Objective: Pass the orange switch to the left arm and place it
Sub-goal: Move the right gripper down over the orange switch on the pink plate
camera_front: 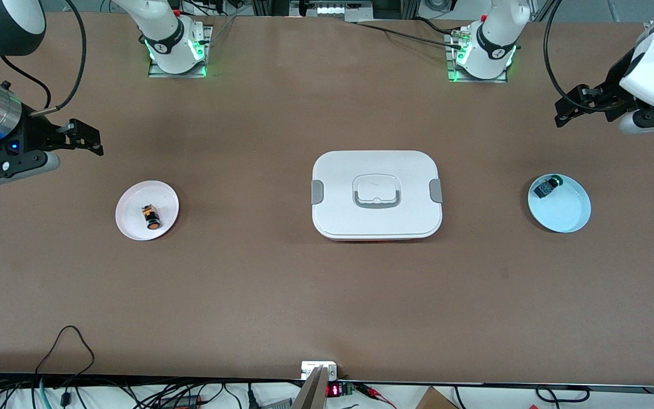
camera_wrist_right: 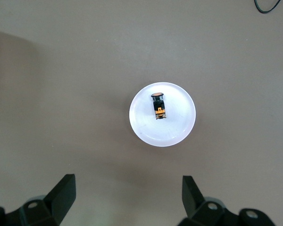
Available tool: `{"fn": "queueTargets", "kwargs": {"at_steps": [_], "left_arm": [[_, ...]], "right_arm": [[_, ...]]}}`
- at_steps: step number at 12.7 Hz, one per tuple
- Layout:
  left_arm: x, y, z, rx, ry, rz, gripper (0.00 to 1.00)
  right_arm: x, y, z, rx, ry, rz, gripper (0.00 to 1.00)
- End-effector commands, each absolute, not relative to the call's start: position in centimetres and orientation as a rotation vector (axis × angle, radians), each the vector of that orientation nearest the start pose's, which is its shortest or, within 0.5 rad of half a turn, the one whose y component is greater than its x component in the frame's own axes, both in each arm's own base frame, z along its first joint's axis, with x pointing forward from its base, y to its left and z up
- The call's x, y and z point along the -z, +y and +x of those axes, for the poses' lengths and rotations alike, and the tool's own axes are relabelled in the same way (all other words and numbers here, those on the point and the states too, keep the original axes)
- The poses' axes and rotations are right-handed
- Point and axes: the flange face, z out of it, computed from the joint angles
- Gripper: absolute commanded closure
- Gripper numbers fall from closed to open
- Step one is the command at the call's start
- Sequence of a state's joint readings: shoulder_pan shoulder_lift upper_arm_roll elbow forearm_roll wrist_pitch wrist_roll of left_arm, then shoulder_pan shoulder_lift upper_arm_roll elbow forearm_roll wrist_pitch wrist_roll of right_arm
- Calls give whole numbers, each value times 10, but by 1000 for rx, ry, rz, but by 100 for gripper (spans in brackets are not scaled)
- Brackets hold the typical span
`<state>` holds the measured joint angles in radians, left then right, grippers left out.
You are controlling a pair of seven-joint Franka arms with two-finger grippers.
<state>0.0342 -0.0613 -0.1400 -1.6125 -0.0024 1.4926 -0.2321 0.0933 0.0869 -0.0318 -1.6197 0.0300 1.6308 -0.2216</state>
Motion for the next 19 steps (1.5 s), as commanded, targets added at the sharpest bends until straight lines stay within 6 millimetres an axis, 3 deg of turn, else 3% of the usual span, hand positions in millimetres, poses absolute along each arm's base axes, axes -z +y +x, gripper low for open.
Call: {"fn": "queueTargets", "kwargs": {"at_steps": [1, 6, 9, 13, 15, 19], "left_arm": [[-641, -61, 520, -83, -199, -3130, 0], [-645, -61, 519, -73, -189, -3132, 0], [-645, -61, 519, -71, -184, -3133, 0], [-645, -61, 519, -73, -182, -3133, 0], [-646, -61, 519, -71, -182, -3133, 0], [-646, -62, 519, -71, -180, -3133, 0]], "right_arm": [[-561, 38, 580, -113, -443, -3075, 0], [-560, 40, 579, -139, -515, -3068, 0], [-543, 38, 582, -199, -872, -2956, 0], [-479, 30, 585, -331, -1300, -2717, 0], [-450, 31, 588, -316, -1517, -2588, 0], [-372, 29, 612, -242, -2083, -2140, 0]]}}
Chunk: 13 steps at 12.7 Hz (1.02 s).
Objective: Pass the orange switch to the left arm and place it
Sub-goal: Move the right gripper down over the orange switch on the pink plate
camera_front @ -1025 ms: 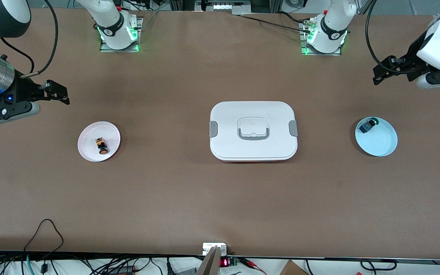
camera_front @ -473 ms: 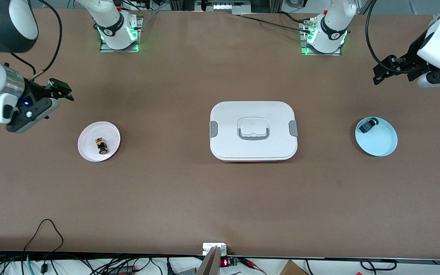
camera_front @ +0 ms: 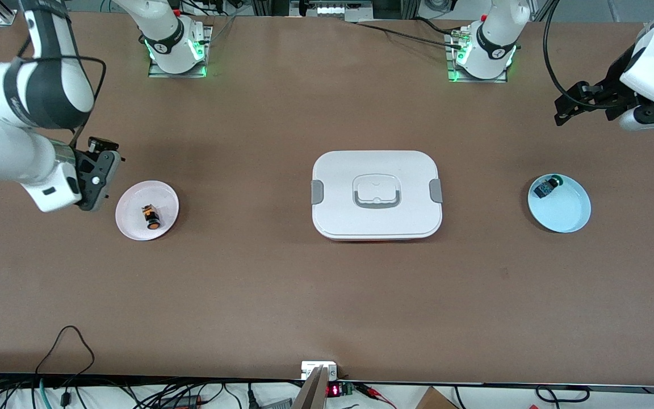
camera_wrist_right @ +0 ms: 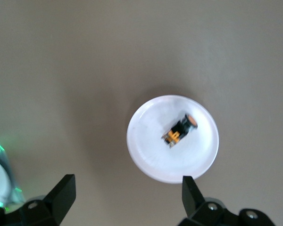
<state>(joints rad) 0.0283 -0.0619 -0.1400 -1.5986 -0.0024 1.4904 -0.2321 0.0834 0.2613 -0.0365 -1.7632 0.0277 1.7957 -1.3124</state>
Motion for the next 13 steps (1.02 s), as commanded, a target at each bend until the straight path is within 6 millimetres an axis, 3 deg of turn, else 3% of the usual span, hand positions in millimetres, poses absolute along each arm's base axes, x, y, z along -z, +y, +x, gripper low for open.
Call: {"fn": "queueTargets", "kwargs": {"at_steps": [1, 4, 6, 13], "left_arm": [[-646, -62, 519, -71, -177, -3133, 0], [-647, -63, 518, -69, -172, -3133, 0], [-646, -68, 518, -71, -163, -3133, 0], [-646, -71, 517, -73, -151, -3132, 0]], "right_arm": [[-355, 23, 617, -208, -2178, -2059, 0], [-305, 23, 622, -118, -2431, -1804, 0], [-281, 24, 617, -55, -2557, -1706, 0], [-224, 19, 605, -4, -2720, -1536, 0]]}}
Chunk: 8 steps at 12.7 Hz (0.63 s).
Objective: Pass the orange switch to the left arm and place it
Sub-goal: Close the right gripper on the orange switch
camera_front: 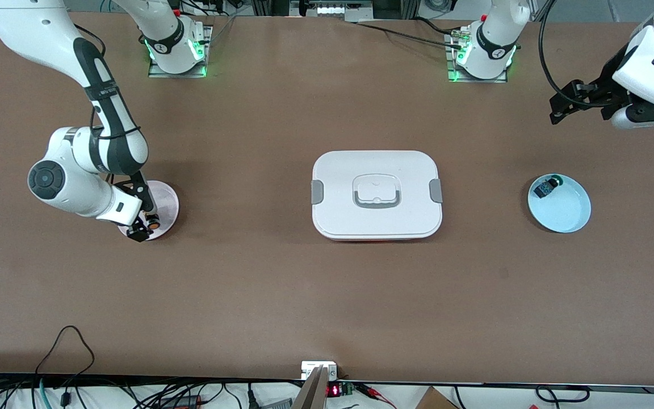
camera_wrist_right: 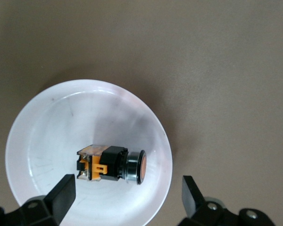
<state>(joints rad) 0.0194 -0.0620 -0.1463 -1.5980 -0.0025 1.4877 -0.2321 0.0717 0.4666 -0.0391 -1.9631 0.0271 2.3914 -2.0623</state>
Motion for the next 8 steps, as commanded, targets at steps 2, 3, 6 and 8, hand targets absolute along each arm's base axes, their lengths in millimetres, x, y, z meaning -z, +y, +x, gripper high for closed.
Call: {"fn": "queueTargets", "kwargs": {"at_steps": [2, 3, 6, 8], "left_arm": [[-645, -71, 518, -75, -151, -3131, 0], [-645, -78, 517, -77, -132, -3130, 0], [-645, -79, 517, -75, -129, -3130, 0], [-645, -80, 517, -77, -127, -3130, 0]], "right_arm": [[-218, 8, 602, 0, 2742, 1558, 0], [-215, 3, 600, 2, 2741, 1568, 0], [-199, -6, 585, -3, 2722, 1587, 0], [-194, -8, 580, -17, 2705, 1584, 0]]}}
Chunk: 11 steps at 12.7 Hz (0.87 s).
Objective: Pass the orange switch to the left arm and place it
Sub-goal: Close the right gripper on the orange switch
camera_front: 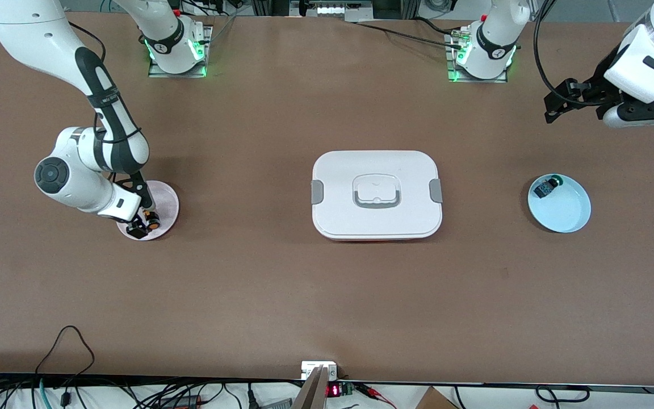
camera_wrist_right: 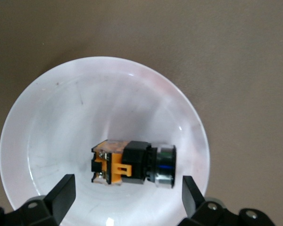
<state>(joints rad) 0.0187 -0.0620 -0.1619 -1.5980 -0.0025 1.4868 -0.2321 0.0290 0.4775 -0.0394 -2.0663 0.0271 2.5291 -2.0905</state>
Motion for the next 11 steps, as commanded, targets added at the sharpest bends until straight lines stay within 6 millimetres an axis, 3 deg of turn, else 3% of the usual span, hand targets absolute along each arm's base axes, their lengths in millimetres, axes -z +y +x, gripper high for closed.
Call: {"fn": "queueTargets", "kwargs": {"at_steps": [1, 5, 11], "left_arm": [[-645, -80, 517, -77, -127, -3130, 0], [-644, -80, 516, -82, -127, -3129, 0], [-643, -77, 516, -94, -132, -3128, 0]], "right_arm": [[-194, -7, 580, -23, 2703, 1592, 0], [-200, 3, 582, -51, 2702, 1596, 0], [-194, 5, 580, -64, 2706, 1616, 0]]}}
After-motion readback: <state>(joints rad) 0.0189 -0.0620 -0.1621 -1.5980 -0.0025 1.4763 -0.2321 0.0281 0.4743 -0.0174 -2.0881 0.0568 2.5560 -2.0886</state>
